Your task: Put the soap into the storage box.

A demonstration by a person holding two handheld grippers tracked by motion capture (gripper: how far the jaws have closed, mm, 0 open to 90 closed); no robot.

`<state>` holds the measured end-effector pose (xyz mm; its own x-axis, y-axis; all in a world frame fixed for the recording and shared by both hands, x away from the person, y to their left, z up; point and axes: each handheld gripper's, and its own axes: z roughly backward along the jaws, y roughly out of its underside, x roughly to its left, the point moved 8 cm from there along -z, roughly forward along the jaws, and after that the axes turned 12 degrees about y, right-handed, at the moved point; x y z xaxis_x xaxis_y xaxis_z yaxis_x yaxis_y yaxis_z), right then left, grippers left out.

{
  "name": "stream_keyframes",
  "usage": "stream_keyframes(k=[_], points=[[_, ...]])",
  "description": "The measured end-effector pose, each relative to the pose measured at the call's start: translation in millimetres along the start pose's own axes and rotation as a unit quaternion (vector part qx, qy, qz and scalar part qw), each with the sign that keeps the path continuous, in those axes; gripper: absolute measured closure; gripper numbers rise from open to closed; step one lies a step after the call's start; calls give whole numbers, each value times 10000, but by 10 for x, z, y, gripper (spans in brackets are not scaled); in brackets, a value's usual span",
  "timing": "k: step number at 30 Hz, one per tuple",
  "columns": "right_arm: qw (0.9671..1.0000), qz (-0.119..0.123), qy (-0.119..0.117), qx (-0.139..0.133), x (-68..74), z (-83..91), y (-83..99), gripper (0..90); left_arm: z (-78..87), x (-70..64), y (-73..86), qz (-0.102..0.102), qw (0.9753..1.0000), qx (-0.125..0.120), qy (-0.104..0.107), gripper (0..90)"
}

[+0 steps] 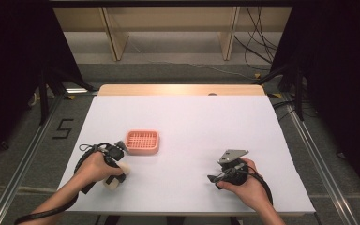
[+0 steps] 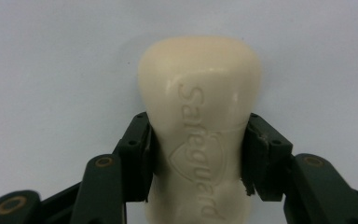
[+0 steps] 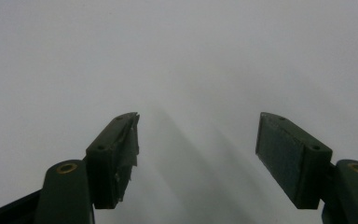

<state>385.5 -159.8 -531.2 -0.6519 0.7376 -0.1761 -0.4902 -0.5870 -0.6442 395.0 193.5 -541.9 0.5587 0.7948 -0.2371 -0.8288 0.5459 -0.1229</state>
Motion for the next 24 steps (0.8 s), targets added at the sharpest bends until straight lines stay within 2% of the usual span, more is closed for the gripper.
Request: stream_keyframes(k=[1, 3, 6, 10, 11, 12, 14, 15, 16, 17, 22, 24], points=[[10000, -4, -6, -10, 2, -1, -3, 307, -10, -5, 2, -71, 10000, -50, 17, 490], [10000, -1, -13, -16, 4, -3, -4, 306, 12, -17, 25, -218, 9996, 136, 75, 490], [10000, -14, -9, -10, 3, -5, -3, 306, 11, -12, 34, -473, 9987, 161, 59, 490], [10000, -5, -12, -7, 0, -4, -1, 307, 31, -24, 52, -578, 9980, 223, 118, 492], [10000, -12, -4, -7, -1, -5, -1, 307, 45, 0, 41, -756, 9968, 226, 84, 492], [10000, -14, -5, -10, -1, -6, -1, 307, 45, -20, 50, -659, 9976, 180, 125, 492], [10000, -16, -2, -26, -4, -8, -2, 306, 72, -5, 56, -801, 9965, 210, 105, 492], [10000, -19, -2, -27, -4, -9, -3, 307, 83, 19, 41, -980, 9950, 173, 54, 492], [10000, -10, 0, -14, -5, -5, -2, 307, 89, 21, 40, -1035, 9945, 136, 37, 492], [10000, -14, 0, -21, -4, -6, -3, 306, 111, 29, 49, -1137, 9933, 213, 7, 492], [10000, -9, 2, -24, -4, -4, -5, 307, 163, 20, 39, -1362, 9907, 33, 28, 492], [10000, 15, -19, 37, -10, 8, 1, 306, 189, 20, 43, -1437, 9896, 55, 5, 492]])
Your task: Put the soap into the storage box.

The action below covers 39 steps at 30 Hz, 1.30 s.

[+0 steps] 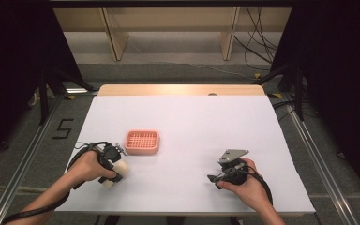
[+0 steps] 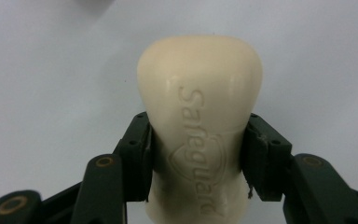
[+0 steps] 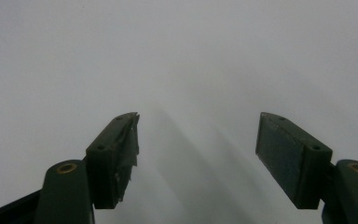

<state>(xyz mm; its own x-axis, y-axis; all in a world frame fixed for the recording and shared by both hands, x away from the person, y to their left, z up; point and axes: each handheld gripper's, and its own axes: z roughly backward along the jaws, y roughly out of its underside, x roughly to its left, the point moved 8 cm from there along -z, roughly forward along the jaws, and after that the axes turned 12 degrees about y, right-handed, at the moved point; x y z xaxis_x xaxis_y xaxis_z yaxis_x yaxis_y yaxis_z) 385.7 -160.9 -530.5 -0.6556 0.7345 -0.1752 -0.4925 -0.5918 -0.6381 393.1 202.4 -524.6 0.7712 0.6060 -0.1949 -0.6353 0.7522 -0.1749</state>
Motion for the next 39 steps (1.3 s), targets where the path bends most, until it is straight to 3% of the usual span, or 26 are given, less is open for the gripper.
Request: stream_keyframes(k=[1, 2, 4, 7, 11, 26, 39], points=[[10000, 13, -2, 0, -2, 0, 1, 307, 0, 0, 0, 0, 10000, 0, 0, 492], [10000, -7, 8, -18, 0, -3, -2, 307, 18, 7, 5, -174, 9998, 41, -55, 492], [10000, -4, 9, -25, -1, 0, -4, 307, 34, 10, 8, -311, 9995, 73, -66, 492], [10000, -19, 15, -29, -3, 1, -4, 306, 70, 20, -1, -398, 9991, 61, -140, 493], [9999, -104, 8, -56, 15, -4, -4, 306, 109, 30, -31, -468, 9987, -46, -179, 493], [10000, -25, 17, -48, -8, 8, -8, 306, 179, 69, -110, -545, 9979, -220, -266, 493], [9999, -50, 40, -117, -4, -9, -15, 306, 208, 80, -218, -878, 9952, -251, -358, 493]])
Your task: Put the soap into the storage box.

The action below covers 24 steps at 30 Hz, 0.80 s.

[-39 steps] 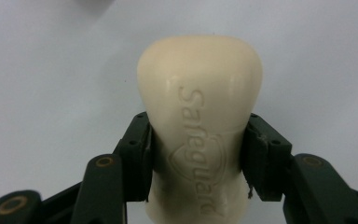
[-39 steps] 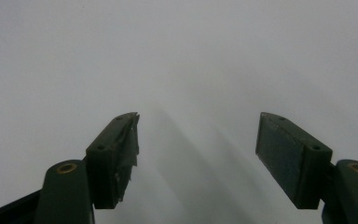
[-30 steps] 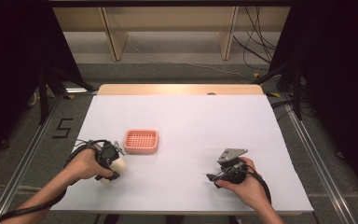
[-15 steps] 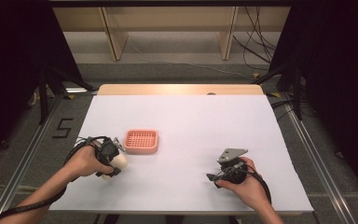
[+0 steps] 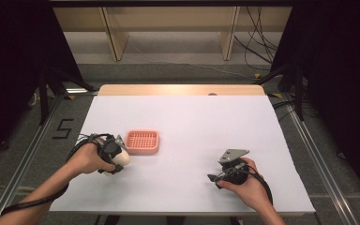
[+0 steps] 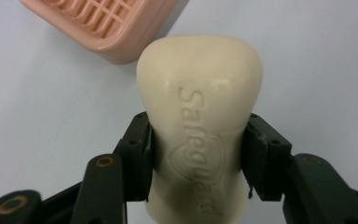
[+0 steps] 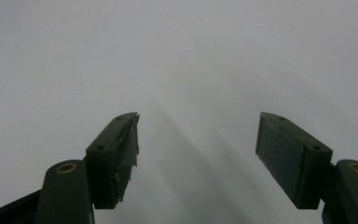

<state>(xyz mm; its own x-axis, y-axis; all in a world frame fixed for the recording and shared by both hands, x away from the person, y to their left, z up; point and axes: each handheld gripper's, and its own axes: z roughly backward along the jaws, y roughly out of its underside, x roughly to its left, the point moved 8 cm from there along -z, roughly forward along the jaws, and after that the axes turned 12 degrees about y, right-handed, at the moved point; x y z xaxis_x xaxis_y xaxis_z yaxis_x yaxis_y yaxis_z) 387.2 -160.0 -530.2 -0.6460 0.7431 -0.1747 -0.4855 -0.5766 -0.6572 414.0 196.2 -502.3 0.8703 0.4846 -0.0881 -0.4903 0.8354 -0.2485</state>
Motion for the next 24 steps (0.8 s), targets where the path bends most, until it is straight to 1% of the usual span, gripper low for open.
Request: stream_keyframes(k=[2, 6, 10, 11, 12, 14, 15, 16, 17, 18, 19, 22, 24], points=[[10000, 16, 0, 6, 0, 1, 0, 306, 1, 2, -16, 23, 10000, -37, -6, 494], [10000, 15, -1, 6, -1, 1, 1, 306, 7, 22, -36, -53, 10000, -32, -35, 493], [10000, -6, 4, 20, 3, 0, 1, 306, 6, 27, -59, -32, 10000, -65, -26, 493], [9999, -46, -38, 99, 19, 12, 11, 306, 9, 30, -55, -16, 10000, -20, -7, 493], [10000, -25, -26, 83, 15, 9, 9, 306, 7, 28, -57, 47, 10000, -33, -6, 493], [10000, 35, -31, 75, 3, 7, 8, 306, 6, 38, -65, 17, 10000, -25, -23, 493], [10000, 34, -29, 74, 1, 6, 9, 306, 9, 48, -69, -29, 10000, -8, -28, 493], [10000, 8, -27, 75, 3, 7, 9, 306, 11, 50, -74, -30, 10000, -13, -26, 494], [10000, 8, 13, -6, -4, -6, 2, 306, 11, 51, -81, -21, 10000, -30, -26, 494], [10000, 30, -21, 71, -8, 11, 9, 306, 11, 53, -84, -6, 10000, -26, -22, 493], [10000, 35, -16, 64, -11, 12, 9, 306, 10, 55, -87, 20, 10000, -29, -25, 493], [10000, 49, -8, 66, -14, 13, 12, 306, 4, 72, -106, 16, 10000, -72, -49, 493], [10000, 49, -8, 64, -15, 13, 12, 306, 2, 80, -118, -29, 9999, -90, -52, 493]])
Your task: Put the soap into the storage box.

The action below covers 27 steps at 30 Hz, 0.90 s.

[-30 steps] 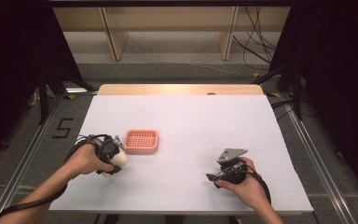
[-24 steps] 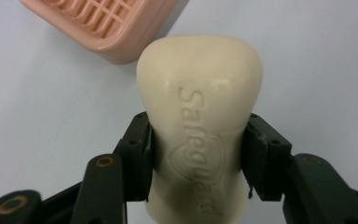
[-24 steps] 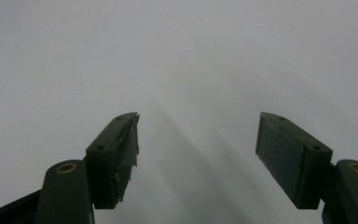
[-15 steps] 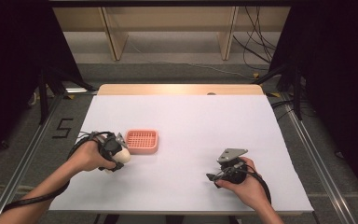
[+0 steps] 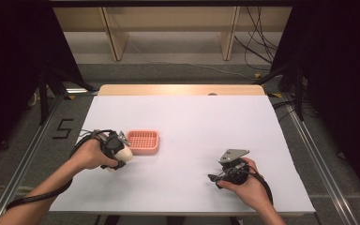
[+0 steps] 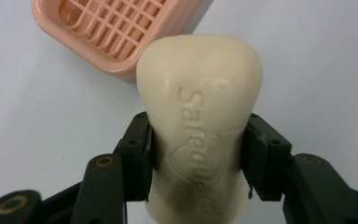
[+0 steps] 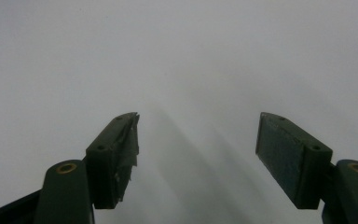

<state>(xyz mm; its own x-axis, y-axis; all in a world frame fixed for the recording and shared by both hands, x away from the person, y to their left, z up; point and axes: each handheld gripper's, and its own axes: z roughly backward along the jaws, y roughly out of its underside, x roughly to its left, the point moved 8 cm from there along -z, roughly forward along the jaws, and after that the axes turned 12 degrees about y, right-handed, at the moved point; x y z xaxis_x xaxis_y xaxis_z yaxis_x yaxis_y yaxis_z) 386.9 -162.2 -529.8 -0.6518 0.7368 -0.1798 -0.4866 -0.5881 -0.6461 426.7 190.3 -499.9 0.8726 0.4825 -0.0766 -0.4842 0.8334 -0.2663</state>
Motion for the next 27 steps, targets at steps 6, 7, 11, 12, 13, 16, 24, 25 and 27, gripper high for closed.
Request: stream_keyframes(k=[6, 7, 11, 12, 13, 16, 24, 25, 27], points=[[10000, -1, -2, 3, 1, -2, 0, 306, -13, 33, -32, -24, 10000, -82, -23, 493], [10000, -2, -1, 3, 1, -2, 0, 306, -14, 37, -32, -6, 10000, -76, -31, 494], [10000, 2, 2, -3, -2, -3, 0, 306, -18, 46, -49, 9, 9999, -109, -43, 493], [10000, 9, 4, -4, -3, -5, 0, 306, -14, 52, -56, -16, 9999, -106, -55, 493], [10000, 0, 0, 4, 0, -3, 0, 306, -8, 61, -62, -71, 9999, -91, -77, 493], [10000, -1, -4, 4, 1, -1, 0, 306, -2, 57, -81, -40, 9999, -104, -79, 493], [10000, -34, 24, -73, -1, -14, -7, 306, 15, 74, -133, -99, 9998, -114, -148, 493], [10000, -23, 26, -71, -1, -13, -7, 306, 16, 77, -137, -104, 9998, -114, -154, 493], [10000, -17, -5, -8, 4, 0, -4, 306, 28, 95, -149, -174, 9997, -97, -173, 494]])
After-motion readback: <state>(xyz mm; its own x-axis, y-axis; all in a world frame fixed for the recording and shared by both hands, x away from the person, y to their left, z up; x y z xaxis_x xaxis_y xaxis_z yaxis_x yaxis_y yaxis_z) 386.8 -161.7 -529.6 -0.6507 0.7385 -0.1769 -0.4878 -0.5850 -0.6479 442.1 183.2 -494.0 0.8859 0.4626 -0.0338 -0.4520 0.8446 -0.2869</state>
